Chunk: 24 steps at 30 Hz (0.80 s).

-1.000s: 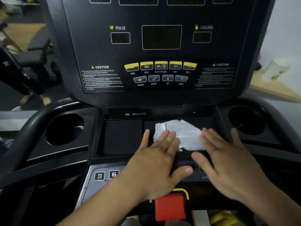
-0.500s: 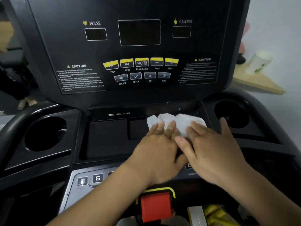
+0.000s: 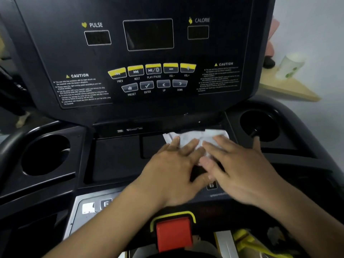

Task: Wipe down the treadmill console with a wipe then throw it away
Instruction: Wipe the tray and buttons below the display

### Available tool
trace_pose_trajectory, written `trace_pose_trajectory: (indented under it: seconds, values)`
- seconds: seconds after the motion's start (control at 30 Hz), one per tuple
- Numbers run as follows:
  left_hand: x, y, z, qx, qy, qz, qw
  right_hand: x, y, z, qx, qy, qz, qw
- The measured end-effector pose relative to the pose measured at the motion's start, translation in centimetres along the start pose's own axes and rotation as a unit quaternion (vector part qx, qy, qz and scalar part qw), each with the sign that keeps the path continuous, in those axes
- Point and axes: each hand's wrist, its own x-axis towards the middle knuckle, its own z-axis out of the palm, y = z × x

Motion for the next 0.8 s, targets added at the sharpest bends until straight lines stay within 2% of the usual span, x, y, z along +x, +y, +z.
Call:
trace_pose_trajectory:
  seconds: [0.17,0.33,0.4,0.53,0.63,0.8]
  values:
    - [-1.1,1.2,-0.3,0.072,0.009,-0.002,0.997,0.2,-0.1,-0.5,-0.044,0.025,-0.025,0.998]
    - [-3.6,1.0,-0.3,0.040,0.027,-0.004,0.999,-2.8,-0.3,-0.8,-0.012,-0.014,-0.023,1.000]
    - [-2.3,1.2,0.0,0.052,0.064,0.009,0.997,-1.7,-0.8,-0.8,-0.011,-0.013,-0.035,0.999]
    - [-2.4,1.2,0.3,0.082,0.069,0.027,0.994,-1.8,-0.3,-0.7,-0.028,-0.023,-0.046,0.998]
    - [-3.8,0.3,0.1,0.083,0.081,0.031,0.993,-2.4,0.8,-1.4,0.000,-0.026,-0.047,0.999]
    - [-5.7,-2.0,-0.6,0.049,0.110,0.018,0.993,-1.6,-3.2,-1.2,0.000,-0.007,-0.141,0.990]
